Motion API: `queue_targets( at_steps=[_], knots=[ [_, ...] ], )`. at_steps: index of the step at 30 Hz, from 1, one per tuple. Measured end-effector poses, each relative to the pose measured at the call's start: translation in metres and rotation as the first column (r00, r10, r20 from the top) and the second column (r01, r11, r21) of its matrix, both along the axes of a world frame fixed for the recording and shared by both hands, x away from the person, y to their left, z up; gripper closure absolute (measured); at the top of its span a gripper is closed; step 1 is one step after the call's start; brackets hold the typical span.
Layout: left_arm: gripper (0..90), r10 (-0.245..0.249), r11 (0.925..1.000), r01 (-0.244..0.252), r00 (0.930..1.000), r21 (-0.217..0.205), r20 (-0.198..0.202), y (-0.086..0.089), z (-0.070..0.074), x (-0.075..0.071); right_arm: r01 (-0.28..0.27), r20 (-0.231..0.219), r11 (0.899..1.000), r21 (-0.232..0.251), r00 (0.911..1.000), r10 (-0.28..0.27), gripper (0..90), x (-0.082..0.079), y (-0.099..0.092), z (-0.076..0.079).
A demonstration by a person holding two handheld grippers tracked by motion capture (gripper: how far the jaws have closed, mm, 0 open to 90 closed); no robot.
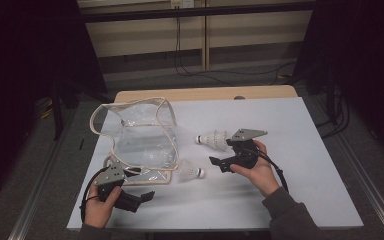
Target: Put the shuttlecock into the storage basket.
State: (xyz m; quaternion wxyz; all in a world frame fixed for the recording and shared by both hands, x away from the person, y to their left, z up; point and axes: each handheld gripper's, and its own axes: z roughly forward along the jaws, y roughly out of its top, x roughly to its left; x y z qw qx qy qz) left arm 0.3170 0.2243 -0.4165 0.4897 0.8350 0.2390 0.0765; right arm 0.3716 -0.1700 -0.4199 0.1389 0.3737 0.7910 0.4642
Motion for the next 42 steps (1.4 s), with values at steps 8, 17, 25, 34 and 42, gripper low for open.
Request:
queue_targets(
  at_steps=[8,17,25,34,42],
  knots=[
    [5.4,0.005,1.0,-0.005,1.0,0.0,-0.002,0.0,0.0,0.0,-0.011,0.004,1.0,-0.004,0.9999,0.011,7.8,-0.001,0.005,0.0],
    [5.4,0.004,1.0,-0.004,1.0,0.008,0.001,0.0,0.0,0.0,-0.021,-0.003,1.0,0.005,0.9998,0.021,7.9,-0.001,0.01,0.001],
    [5.5,0.004,1.0,-0.004,1.0,0.003,0.001,0.0,0.0,0.0,-0.038,-0.006,0.999,-0.011,0.9993,0.038,7.9,-0.001,0.018,-0.001],
    [5.4,0.002,1.0,-0.002,1.0,0.004,0.001,0.0,0.0,0.0,-0.045,-0.008,0.999,-0.021,0.999,0.045,8.0,0.0,0.024,-0.003],
    [5.4,0.004,1.0,-0.004,1.0,0.007,0.002,0.0,0.0,0.0,-0.051,-0.014,0.998,-0.029,0.9986,0.05,8.0,0.002,0.031,-0.004]
  ],
)
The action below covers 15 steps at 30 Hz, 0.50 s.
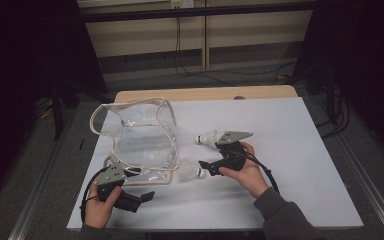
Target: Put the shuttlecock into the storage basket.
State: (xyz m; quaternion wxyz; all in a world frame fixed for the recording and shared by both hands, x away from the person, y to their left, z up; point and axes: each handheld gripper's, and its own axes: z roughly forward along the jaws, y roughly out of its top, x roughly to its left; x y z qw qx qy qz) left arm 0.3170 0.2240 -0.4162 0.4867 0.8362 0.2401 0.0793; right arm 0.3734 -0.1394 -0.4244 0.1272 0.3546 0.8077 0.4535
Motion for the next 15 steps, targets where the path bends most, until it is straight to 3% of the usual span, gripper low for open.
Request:
queue_targets(
  at_steps=[15],
  knots=[
    [5.4,-0.001,1.0,0.001,1.0,-0.005,-0.001,0.0,0.0,0.0,-0.053,-0.009,0.998,-0.019,0.9986,0.053,9.4,-0.001,0.026,-0.001]
  ],
)
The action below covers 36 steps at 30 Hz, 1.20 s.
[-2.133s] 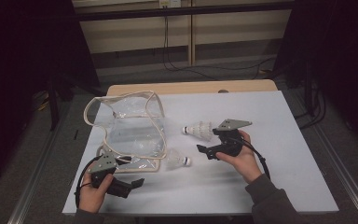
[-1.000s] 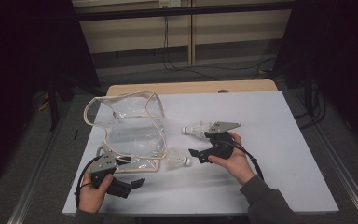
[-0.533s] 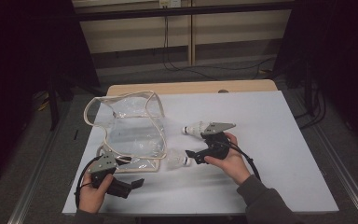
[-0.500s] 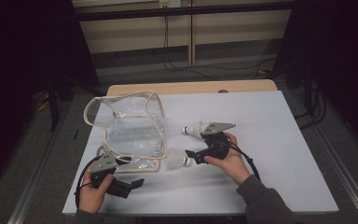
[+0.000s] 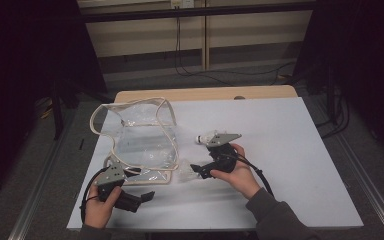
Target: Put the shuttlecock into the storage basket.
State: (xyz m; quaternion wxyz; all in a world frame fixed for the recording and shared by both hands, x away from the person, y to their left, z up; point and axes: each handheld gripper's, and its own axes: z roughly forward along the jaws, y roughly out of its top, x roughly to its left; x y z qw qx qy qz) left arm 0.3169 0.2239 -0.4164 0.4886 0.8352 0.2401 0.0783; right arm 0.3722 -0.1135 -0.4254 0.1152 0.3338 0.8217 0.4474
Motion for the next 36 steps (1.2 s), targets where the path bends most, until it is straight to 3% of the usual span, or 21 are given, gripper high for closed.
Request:
queue_targets(
  at_steps=[7,10,13,24,29,31,36],
  knots=[
    [5.4,0.002,1.0,-0.002,1.0,0.004,0.001,0.0,0.0,0.0,-0.053,-0.003,0.999,0.004,0.9986,0.053,14.3,-0.003,0.014,0.007],
    [5.4,0.002,1.0,-0.002,1.0,0.003,0.0,0.0,0.0,0.0,-0.085,-0.002,0.996,0.004,0.9964,0.085,27.1,-0.004,0.02,0.007],
    [5.4,0.001,1.0,-0.001,1.0,-0.001,0.0,0.0,0.0,0.0,-0.098,-0.006,0.995,0.0,0.9952,0.098,29.5,-0.005,0.028,0.007],
    [5.5,-0.002,1.0,0.002,1.0,0.004,-0.002,0.001,0.0,0.0,-0.086,-0.016,0.996,0.01,0.9961,0.087,33.9,-0.003,0.039,0.004],
    [5.5,0.003,1.0,-0.003,1.0,-0.003,-0.004,0.0,0.0,0.0,-0.094,-0.011,0.995,-0.017,0.9955,0.094,42.5,-0.003,0.043,0.003],
    [5.5,0.004,1.0,-0.004,1.0,-0.006,-0.003,0.0,0.0,0.0,-0.101,-0.013,0.995,-0.022,0.9948,0.101,51.7,-0.004,0.044,0.002],
    [5.5,0.004,1.0,-0.004,1.0,-0.005,-0.002,0.0,0.0,0.0,-0.112,-0.018,0.993,-0.03,0.9935,0.112,64.0,-0.003,0.042,0.003]
  ],
)
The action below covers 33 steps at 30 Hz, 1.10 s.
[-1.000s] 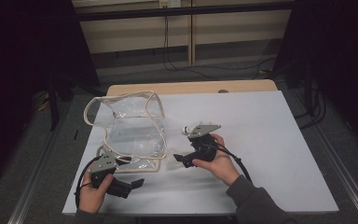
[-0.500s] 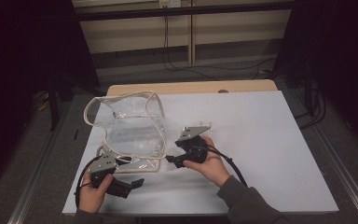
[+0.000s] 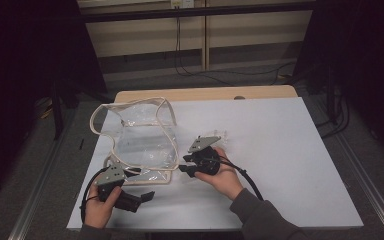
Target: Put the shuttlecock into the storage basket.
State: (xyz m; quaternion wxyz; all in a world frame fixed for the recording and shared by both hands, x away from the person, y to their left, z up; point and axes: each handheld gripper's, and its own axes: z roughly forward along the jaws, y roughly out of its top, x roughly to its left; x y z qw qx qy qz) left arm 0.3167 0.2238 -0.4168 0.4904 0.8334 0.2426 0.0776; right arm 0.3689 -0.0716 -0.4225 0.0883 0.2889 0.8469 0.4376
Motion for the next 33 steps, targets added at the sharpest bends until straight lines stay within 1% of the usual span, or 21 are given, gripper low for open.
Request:
queue_targets(
  at_steps=[4,8,14,16,19,25,33],
  knots=[
    [5.5,0.0,1.0,0.0,1.0,0.0,0.002,0.0,0.0,0.0,0.003,-0.009,1.0,0.016,1.0,-0.002,70.6,0.0,-0.006,0.002],
    [5.5,0.0,1.0,0.0,1.0,-0.002,0.001,0.0,0.0,0.0,0.005,-0.007,1.0,0.025,1.0,-0.005,75.6,-0.001,-0.012,0.005],
    [5.5,0.001,1.0,-0.001,1.0,-0.001,0.001,0.0,0.0,0.0,0.024,-0.004,0.999,0.04,0.9997,-0.024,80.8,0.001,-0.025,0.01],
    [5.5,-0.002,1.0,0.002,1.0,0.005,0.003,0.0,0.0,0.0,0.026,-0.009,0.999,0.041,0.9996,-0.025,82.5,0.001,-0.028,0.011],
    [5.5,0.001,1.0,-0.001,1.0,-0.001,0.001,0.0,0.0,0.0,0.028,-0.017,0.999,0.046,0.9995,-0.027,85.3,0.001,-0.032,0.013],
    [5.5,0.001,1.0,-0.001,1.0,-0.001,0.001,0.0,0.0,0.0,0.029,-0.02,0.998,0.049,0.9994,-0.028,88.1,0.001,-0.038,0.014],
    [5.5,0.001,1.0,-0.001,1.0,-0.001,0.001,0.0,0.0,0.0,0.019,-0.027,0.998,0.059,0.9995,-0.017,88.5,0.0,-0.039,0.014]
  ],
)
